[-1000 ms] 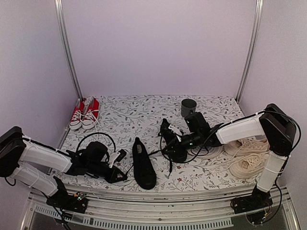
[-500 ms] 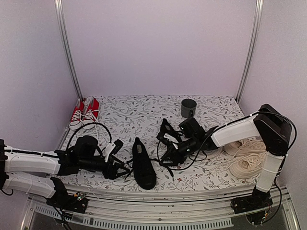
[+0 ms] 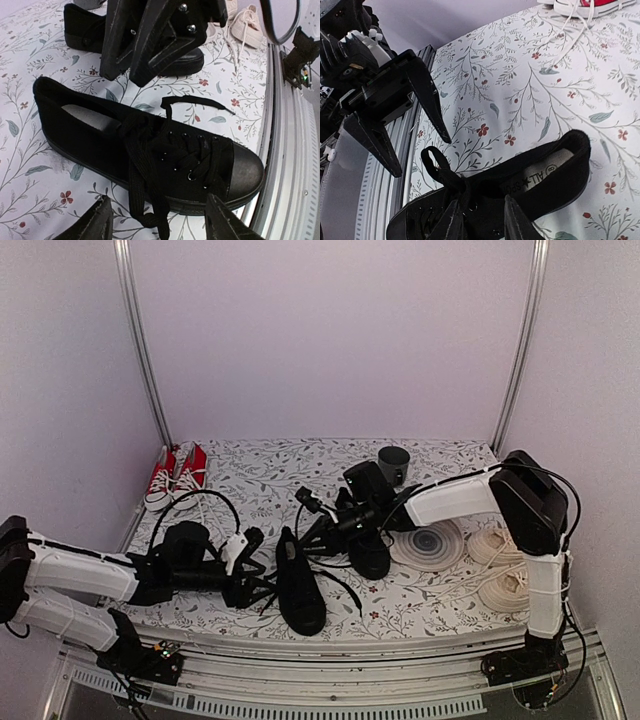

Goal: Tie the shoes
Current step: Tie the loops with the shoelace on the shoe.

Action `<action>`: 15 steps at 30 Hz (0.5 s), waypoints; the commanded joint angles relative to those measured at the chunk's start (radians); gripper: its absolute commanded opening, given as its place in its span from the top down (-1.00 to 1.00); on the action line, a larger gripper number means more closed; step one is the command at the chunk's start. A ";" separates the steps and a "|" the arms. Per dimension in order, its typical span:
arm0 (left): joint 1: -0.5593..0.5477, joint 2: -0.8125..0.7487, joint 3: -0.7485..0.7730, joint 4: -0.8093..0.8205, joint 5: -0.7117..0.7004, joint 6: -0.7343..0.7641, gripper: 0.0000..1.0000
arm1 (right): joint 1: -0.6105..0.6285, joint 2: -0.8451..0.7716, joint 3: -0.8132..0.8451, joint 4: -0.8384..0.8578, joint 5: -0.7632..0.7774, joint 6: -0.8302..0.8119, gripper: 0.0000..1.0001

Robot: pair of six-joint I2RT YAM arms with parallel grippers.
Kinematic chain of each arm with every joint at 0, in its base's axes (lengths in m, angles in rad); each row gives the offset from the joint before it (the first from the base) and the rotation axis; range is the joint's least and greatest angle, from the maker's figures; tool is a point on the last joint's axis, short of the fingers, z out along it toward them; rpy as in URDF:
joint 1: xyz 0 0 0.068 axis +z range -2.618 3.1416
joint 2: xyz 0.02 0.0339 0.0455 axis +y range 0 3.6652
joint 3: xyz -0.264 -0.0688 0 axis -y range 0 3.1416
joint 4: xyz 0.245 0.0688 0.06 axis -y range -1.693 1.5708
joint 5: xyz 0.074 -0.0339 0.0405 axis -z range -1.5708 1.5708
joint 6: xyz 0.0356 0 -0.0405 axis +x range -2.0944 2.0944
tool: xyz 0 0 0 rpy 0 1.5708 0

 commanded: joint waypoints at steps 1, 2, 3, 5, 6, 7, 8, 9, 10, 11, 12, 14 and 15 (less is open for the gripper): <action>0.018 0.078 -0.002 0.132 0.012 0.055 -0.27 | 0.013 0.051 0.030 0.013 -0.096 0.018 0.35; 0.019 0.090 -0.002 0.146 0.007 0.061 -0.28 | 0.015 0.060 0.033 0.007 -0.107 0.018 0.33; 0.021 0.101 -0.002 0.157 -0.001 0.069 -0.29 | 0.016 0.069 0.035 0.005 -0.121 0.019 0.32; 0.021 0.121 0.002 0.173 -0.022 0.087 -0.29 | 0.022 0.081 0.035 0.004 -0.139 0.019 0.28; 0.022 0.130 0.008 0.176 -0.033 0.095 -0.29 | 0.026 0.087 0.036 0.005 -0.143 0.019 0.27; 0.024 0.139 0.014 0.176 -0.039 0.102 -0.29 | 0.029 0.093 0.040 0.005 -0.149 0.018 0.26; 0.025 0.150 0.021 0.177 -0.040 0.108 -0.29 | 0.031 0.099 0.046 0.006 -0.150 0.018 0.25; 0.024 0.161 0.028 0.177 -0.040 0.114 -0.29 | 0.032 0.106 0.053 0.009 -0.153 0.019 0.25; 0.026 0.170 0.035 0.175 -0.038 0.117 -0.29 | 0.035 0.112 0.060 0.009 -0.155 0.023 0.25; 0.026 0.178 0.040 0.175 -0.037 0.119 -0.28 | 0.035 0.117 0.066 0.009 -0.154 0.025 0.26; 0.026 0.186 0.043 0.175 -0.036 0.122 -0.27 | 0.035 0.121 0.071 0.008 -0.157 0.025 0.31; 0.026 0.196 0.048 0.175 -0.037 0.124 -0.25 | 0.035 0.126 0.074 0.005 -0.165 0.026 0.44; 0.028 0.200 0.051 0.175 -0.035 0.126 -0.24 | 0.035 0.124 0.073 0.001 -0.169 0.024 0.44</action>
